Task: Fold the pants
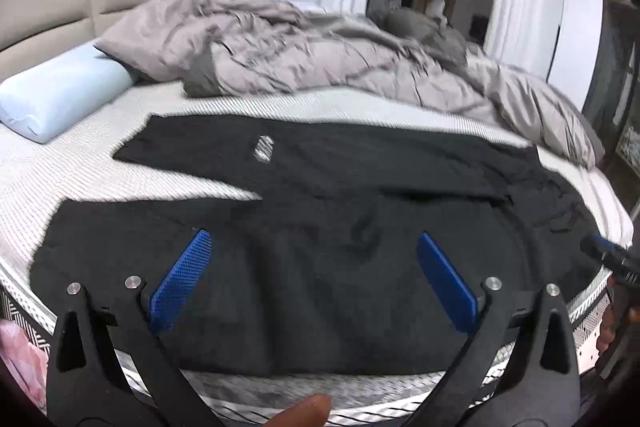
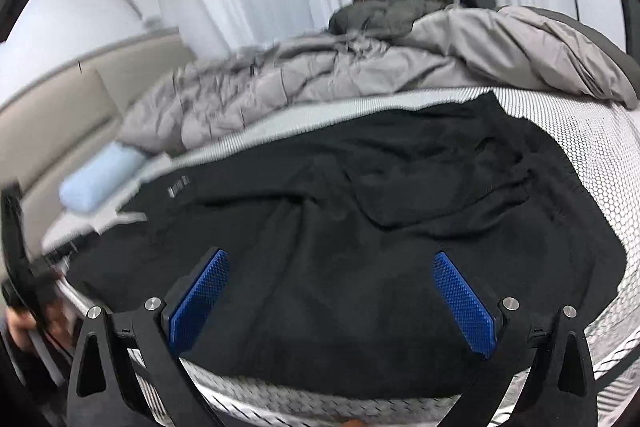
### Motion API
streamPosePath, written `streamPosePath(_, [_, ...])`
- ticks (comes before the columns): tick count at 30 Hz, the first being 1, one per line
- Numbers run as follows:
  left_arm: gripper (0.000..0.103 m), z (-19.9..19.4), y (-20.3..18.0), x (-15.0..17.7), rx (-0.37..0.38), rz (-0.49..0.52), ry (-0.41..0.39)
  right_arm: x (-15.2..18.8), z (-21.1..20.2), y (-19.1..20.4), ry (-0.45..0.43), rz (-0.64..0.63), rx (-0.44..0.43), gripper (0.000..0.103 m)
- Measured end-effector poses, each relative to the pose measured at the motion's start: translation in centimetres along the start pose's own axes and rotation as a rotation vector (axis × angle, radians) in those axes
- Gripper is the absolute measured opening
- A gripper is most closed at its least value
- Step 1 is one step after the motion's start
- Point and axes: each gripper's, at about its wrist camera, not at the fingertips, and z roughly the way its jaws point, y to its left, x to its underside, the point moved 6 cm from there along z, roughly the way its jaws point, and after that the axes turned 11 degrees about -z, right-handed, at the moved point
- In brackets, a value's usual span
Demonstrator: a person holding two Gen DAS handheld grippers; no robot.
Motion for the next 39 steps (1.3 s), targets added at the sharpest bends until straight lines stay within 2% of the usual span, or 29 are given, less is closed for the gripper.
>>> streamPosePath(4, [0.102, -0.9, 4.4, -3.0, -0.034, -0.001, -0.005, -0.7, -1.4, -1.7, -0.011, -0.014, 0.03, 0.103])
streamPosePath(9, [0.102, -1.1, 10.6, -4.8, -0.055, -0.005, 0.078, -1.1, -3.8, -6.2, -0.016, 0.027, 0.083, 0.103])
streamPosePath(14, [0.102, -0.7, 18.2, -6.6, -0.139, -0.098, 0.098, 0.7, -5.0, -9.6, -0.005, 0.064, 0.153, 0.103])
streamPosePath(17, [0.102, 0.3, 21.8, -7.1, -0.184, -0.112, 0.117, 1.8, -5.3, -11.1, -0.017, 0.09, 0.179, 0.103])
streamPosePath(20, [0.102, 2.5, 25.7, -6.7, -0.266, -0.119, 0.164, 2.1, -5.1, -11.8, -0.023, 0.119, 0.177, 0.103])
streamPosePath(22, [0.102, 4.2, 28.8, -5.8, -0.309, -0.158, 0.224, 2.3, -5.0, -11.9, -0.026, 0.123, 0.18, 0.103])
streamPosePath(23, [0.099, 4.6, 29.3, -5.1, -0.306, -0.171, 0.246, 2.4, -4.9, -11.9, -0.024, 0.121, 0.181, 0.103])
streamPosePath(24, [0.087, 5.3, 30.2, -4.5, -0.295, -0.196, 0.283, 2.4, -4.7, -11.9, -0.019, 0.119, 0.183, 0.103])
streamPosePath(26, [0.073, 6.3, 31.5, -3.7, -0.267, -0.235, 0.33, 2.4, -4.4, -11.8, -0.012, 0.115, 0.183, 0.103])
streamPosePath(28, [0.068, 6.4, 31.7, -3.6, -0.263, -0.208, 0.305, 2.5, -3.9, -11.9, 0.0, 0.116, 0.182, 0.103])
streamPosePath(29, [0.059, 6.3, 31.5, -3.5, -0.267, -0.186, 0.3, 2.4, -3.7, -11.8, 0.003, 0.116, 0.182, 0.103])
streamPosePath(30, [0.043, 6.5, 31.8, -3.7, -0.294, -0.16, 0.292, 2.4, -3.4, -11.8, 0.007, 0.116, 0.18, 0.103])
streamPosePath(31, [0.036, 6.8, 32.1, -3.9, -0.313, -0.142, 0.286, 2.3, -3.2, -11.7, 0.01, 0.116, 0.18, 0.103])
streamPosePath(33, [0.033, 7.1, 31.5, -4.4, -0.322, -0.121, 0.278, 2.2, -2.8, -11.6, 0.015, 0.119, 0.181, 0.103])
streamPosePath(36, [0.032, 6.7, 31.2, -6.1, -0.338, -0.068, 0.224, 2.1, -2.5, -11.4, 0.023, 0.123, 0.186, 0.103])
streamPosePath(39, [0.032, 6.4, 31.7, -8.8, -0.327, -0.088, 0.181, 2.0, -2.5, -11.6, 0.032, 0.118, 0.203, 0.103])
